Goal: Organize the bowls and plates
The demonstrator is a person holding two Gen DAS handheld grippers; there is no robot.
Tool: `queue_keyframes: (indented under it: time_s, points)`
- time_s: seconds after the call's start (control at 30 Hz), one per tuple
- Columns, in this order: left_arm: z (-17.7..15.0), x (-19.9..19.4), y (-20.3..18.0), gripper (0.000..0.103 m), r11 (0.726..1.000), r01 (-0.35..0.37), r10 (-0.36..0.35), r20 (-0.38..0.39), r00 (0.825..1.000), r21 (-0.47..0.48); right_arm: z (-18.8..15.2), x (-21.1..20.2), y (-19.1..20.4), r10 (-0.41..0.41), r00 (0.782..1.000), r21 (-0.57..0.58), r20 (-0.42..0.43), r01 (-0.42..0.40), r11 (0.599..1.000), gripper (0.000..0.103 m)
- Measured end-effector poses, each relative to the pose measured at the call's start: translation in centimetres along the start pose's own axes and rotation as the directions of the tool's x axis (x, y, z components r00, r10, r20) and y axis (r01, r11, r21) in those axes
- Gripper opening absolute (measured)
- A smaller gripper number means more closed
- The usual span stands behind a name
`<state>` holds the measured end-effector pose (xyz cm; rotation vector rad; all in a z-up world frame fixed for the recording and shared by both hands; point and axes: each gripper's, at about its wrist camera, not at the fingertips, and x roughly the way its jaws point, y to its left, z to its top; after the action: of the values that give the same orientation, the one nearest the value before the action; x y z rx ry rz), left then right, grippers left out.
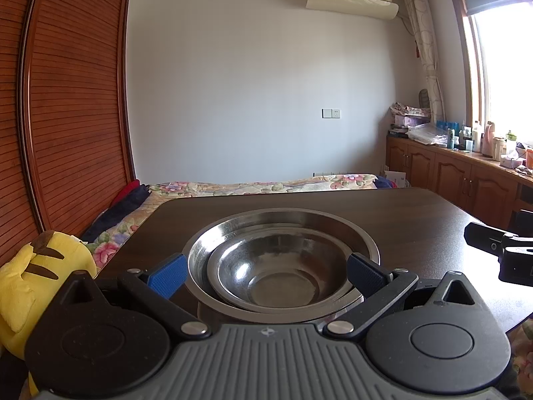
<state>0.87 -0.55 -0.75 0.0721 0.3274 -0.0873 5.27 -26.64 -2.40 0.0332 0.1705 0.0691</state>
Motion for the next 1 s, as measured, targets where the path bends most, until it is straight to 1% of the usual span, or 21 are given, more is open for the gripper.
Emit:
queue_keyframes:
  time_s: [1.0]
  points:
    - [-0.04, 0.07, -0.05, 0.103, 1.0, 0.002, -0.002, -0.004, 1.0, 0.005, 0.01, -0.04, -0.27, -0.001, 1.0, 0.003, 0.003, 0.001, 1.0, 0.103]
